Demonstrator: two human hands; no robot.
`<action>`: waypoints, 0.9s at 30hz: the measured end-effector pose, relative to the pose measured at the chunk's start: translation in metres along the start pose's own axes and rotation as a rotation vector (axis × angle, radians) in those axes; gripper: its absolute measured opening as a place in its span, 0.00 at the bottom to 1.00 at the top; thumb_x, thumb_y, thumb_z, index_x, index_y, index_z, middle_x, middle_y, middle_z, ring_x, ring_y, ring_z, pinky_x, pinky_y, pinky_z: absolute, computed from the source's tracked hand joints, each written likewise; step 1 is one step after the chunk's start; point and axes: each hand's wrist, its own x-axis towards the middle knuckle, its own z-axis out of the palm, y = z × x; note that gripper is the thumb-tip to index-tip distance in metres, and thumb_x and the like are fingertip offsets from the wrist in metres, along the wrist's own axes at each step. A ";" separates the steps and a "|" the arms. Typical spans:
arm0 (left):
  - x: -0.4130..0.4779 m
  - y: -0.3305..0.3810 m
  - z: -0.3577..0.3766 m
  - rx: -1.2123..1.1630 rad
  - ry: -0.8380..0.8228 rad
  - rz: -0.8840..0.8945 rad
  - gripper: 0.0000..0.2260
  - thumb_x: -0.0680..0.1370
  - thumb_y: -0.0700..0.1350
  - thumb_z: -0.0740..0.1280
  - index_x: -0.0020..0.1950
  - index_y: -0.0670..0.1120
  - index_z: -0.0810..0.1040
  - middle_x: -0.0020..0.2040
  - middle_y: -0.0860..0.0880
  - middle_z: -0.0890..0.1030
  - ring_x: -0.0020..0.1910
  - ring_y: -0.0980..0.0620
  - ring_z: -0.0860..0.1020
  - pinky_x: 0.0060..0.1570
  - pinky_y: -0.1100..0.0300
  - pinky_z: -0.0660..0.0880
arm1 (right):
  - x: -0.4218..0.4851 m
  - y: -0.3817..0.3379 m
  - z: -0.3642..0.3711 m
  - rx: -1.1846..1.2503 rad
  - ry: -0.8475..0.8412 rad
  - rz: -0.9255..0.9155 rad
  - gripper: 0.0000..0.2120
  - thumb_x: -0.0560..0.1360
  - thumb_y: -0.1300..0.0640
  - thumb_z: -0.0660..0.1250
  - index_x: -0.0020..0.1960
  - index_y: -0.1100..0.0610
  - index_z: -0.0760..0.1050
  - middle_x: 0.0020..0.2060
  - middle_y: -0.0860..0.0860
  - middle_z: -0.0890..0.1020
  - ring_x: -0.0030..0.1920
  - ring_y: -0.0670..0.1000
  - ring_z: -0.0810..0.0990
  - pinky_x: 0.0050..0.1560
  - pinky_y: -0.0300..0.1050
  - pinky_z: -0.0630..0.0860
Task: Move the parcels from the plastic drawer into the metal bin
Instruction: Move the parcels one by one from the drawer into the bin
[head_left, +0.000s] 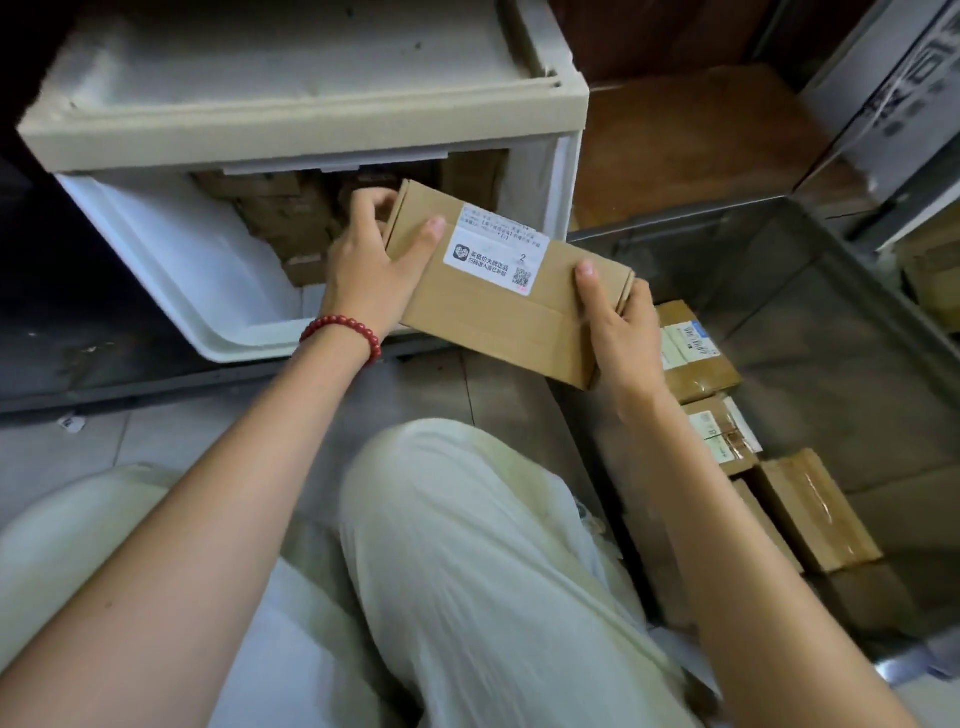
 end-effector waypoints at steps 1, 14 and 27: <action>0.002 0.007 0.009 0.008 -0.025 0.030 0.21 0.77 0.57 0.65 0.65 0.48 0.69 0.53 0.52 0.77 0.53 0.53 0.74 0.46 0.64 0.66 | 0.002 -0.001 -0.011 -0.004 0.036 -0.003 0.25 0.76 0.39 0.64 0.64 0.55 0.69 0.53 0.46 0.78 0.50 0.43 0.78 0.46 0.38 0.73; -0.004 0.097 0.155 0.071 -0.436 0.306 0.22 0.78 0.53 0.65 0.71 0.53 0.63 0.65 0.48 0.74 0.62 0.47 0.74 0.58 0.53 0.73 | 0.013 0.040 -0.178 -0.068 0.369 0.117 0.19 0.72 0.49 0.74 0.58 0.48 0.70 0.50 0.43 0.79 0.53 0.45 0.79 0.57 0.55 0.79; 0.021 0.138 0.300 0.296 -0.672 0.469 0.26 0.78 0.52 0.66 0.74 0.53 0.61 0.71 0.48 0.69 0.69 0.44 0.68 0.63 0.46 0.70 | 0.058 0.095 -0.218 -0.041 0.775 0.251 0.19 0.72 0.51 0.74 0.61 0.52 0.74 0.49 0.47 0.78 0.47 0.44 0.76 0.49 0.36 0.71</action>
